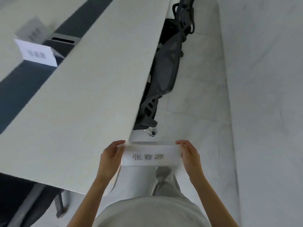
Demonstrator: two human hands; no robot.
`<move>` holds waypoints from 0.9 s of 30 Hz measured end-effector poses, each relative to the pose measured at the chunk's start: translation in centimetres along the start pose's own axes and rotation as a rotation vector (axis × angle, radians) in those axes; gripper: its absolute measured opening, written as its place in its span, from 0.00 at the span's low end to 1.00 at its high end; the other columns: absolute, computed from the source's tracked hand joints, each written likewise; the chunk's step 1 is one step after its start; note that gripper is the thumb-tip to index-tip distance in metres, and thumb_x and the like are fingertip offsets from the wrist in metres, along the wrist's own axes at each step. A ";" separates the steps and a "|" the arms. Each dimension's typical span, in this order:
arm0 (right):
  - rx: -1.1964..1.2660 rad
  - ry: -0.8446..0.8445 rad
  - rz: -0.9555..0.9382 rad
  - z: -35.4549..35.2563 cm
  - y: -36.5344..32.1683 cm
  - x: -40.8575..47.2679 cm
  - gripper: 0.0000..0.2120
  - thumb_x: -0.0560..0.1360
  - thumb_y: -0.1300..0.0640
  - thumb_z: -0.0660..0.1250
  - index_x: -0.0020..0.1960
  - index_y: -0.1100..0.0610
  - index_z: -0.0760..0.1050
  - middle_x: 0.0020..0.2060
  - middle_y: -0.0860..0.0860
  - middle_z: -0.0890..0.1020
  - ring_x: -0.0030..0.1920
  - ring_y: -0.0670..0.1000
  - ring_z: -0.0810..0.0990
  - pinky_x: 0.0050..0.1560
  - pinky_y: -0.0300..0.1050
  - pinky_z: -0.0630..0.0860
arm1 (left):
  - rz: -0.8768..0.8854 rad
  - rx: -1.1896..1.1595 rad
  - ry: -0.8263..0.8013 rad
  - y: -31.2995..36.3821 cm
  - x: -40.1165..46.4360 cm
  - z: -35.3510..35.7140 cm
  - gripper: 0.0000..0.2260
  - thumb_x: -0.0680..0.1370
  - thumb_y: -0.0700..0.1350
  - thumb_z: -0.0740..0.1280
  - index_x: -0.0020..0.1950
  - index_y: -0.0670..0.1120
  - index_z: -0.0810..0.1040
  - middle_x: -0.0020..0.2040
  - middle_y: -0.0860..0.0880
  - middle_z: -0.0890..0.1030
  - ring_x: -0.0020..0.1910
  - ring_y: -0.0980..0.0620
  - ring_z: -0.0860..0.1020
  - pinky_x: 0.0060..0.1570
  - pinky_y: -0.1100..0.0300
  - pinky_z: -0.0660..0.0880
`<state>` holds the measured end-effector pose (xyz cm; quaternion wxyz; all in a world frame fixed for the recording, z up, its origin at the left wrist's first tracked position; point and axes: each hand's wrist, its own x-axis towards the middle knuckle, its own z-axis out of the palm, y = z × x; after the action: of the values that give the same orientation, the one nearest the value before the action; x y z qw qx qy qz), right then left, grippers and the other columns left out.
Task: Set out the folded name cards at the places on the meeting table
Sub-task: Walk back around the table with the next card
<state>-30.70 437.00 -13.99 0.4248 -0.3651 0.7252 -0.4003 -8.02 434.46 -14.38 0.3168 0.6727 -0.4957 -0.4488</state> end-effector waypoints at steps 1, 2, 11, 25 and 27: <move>-0.023 -0.074 -0.038 0.4 -1.0 2.2 0.11 0.77 0.61 0.54 0.45 0.53 0.75 0.36 0.45 0.76 0.36 0.46 0.71 0.32 0.29 0.66 | -0.017 -0.013 0.069 0.3 0.8 -0.1 0.15 0.73 0.49 0.60 0.56 0.45 0.77 0.47 0.50 0.80 0.47 0.51 0.76 0.44 0.70 0.68; -0.047 -0.150 -0.075 0.9 -2.1 4.1 0.11 0.77 0.60 0.55 0.45 0.53 0.75 0.37 0.45 0.77 0.37 0.45 0.72 0.32 0.28 0.66 | -0.044 -0.025 0.136 0.6 1.3 -0.1 0.18 0.71 0.50 0.59 0.57 0.45 0.77 0.47 0.49 0.80 0.48 0.51 0.76 0.44 0.69 0.69; -0.213 -0.663 -0.285 10.0 -11.2 15.8 0.08 0.77 0.59 0.57 0.47 0.54 0.76 0.43 0.45 0.78 0.44 0.40 0.73 0.41 0.26 0.67 | -0.202 -0.159 0.626 1.9 4.8 -2.0 0.17 0.70 0.50 0.59 0.56 0.46 0.76 0.46 0.43 0.80 0.42 0.46 0.75 0.39 0.62 0.71; -0.493 -0.918 -0.354 26.5 -16.2 24.2 0.14 0.78 0.55 0.52 0.59 0.57 0.72 0.57 0.54 0.77 0.53 0.52 0.73 0.42 0.36 0.63 | -0.329 -0.056 0.742 -1.8 13.9 -8.9 0.12 0.75 0.40 0.62 0.59 0.43 0.74 0.40 0.39 0.78 0.39 0.43 0.77 0.40 0.61 0.70; -0.527 -0.987 -0.352 27.9 -16.5 24.7 0.14 0.78 0.52 0.55 0.59 0.55 0.71 0.56 0.53 0.76 0.53 0.50 0.72 0.46 0.36 0.64 | -0.352 -0.054 0.758 -2.1 14.3 -9.5 0.12 0.76 0.39 0.62 0.58 0.42 0.74 0.38 0.45 0.76 0.34 0.50 0.74 0.36 0.67 0.68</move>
<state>-11.40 401.10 -16.15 0.5343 -0.7167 0.4449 -0.0537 3.00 421.35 -16.57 0.4128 0.8561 -0.2097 -0.2297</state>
